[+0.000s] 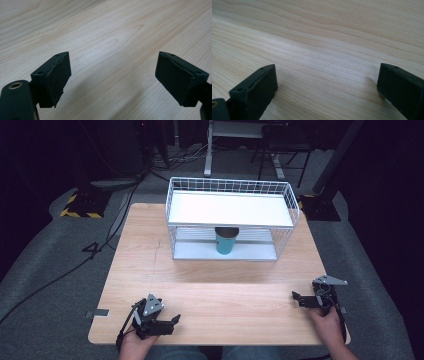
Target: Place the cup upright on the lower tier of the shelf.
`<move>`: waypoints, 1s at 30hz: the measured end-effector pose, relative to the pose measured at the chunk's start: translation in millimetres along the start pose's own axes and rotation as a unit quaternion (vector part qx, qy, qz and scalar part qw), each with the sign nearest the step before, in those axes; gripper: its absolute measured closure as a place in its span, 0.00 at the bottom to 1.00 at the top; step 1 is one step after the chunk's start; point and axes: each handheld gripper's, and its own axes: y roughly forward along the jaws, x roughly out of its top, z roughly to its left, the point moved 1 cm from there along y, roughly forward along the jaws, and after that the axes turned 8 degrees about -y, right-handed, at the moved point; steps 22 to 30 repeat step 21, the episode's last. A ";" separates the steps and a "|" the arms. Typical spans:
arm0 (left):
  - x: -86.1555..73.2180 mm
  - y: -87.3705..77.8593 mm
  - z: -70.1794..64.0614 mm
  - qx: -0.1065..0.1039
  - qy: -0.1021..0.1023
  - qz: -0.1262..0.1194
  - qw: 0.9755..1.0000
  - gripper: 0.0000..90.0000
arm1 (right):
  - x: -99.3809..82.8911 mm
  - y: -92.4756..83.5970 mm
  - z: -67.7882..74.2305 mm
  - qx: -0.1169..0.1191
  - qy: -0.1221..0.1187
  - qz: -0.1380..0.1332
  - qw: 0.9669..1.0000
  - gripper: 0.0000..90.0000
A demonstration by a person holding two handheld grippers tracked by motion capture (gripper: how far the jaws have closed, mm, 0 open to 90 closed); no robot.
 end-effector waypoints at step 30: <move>-5.8 9.5 8.1 0.028 0.004 0.021 0.999 0.14 | 0.1 -0.1 0.1 0.000 0.000 0.000 1.000 0.03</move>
